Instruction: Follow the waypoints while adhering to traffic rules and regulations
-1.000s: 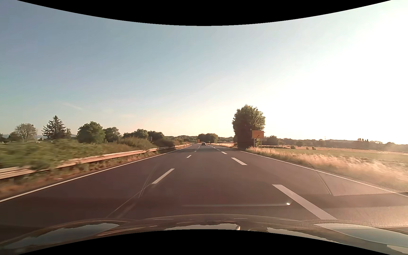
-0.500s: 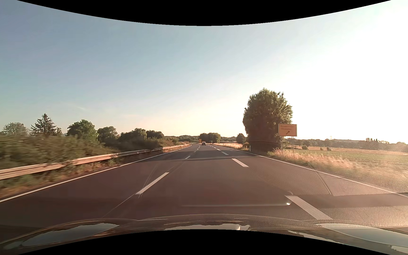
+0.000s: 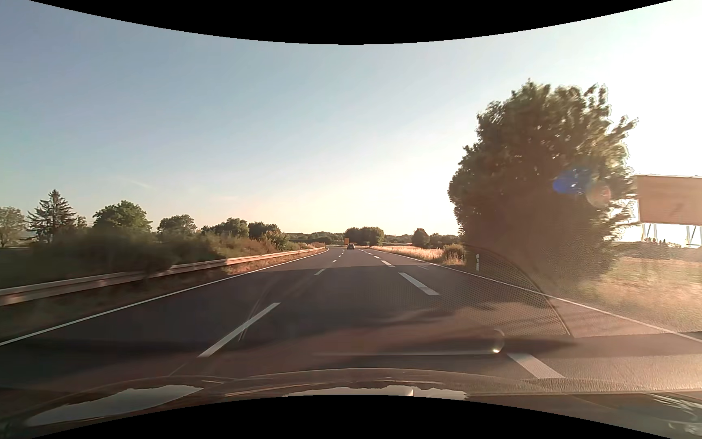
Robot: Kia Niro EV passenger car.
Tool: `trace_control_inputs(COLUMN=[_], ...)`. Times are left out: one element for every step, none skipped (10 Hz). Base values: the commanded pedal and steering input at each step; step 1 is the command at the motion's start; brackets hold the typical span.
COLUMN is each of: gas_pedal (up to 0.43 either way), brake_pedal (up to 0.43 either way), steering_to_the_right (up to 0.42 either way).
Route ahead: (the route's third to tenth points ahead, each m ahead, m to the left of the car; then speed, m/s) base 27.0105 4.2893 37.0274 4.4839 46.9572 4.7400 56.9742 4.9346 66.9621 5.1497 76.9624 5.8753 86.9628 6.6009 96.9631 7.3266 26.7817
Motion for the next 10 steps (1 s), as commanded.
trace_control_inputs(gas_pedal=[0.189, 0.189, 0.189, 0.189, 0.189, 0.189, 0.189, 0.189, 0.189, 0.189], brake_pedal=[0.000, 0.000, 0.000, 0.000, 0.000, 0.000, 0.000, 0.000, 0.000, 0.000], steering_to_the_right=[-0.004, -0.004, -0.004, -0.004, -0.004, -0.004, -0.004, -0.004, -0.004, -0.004])
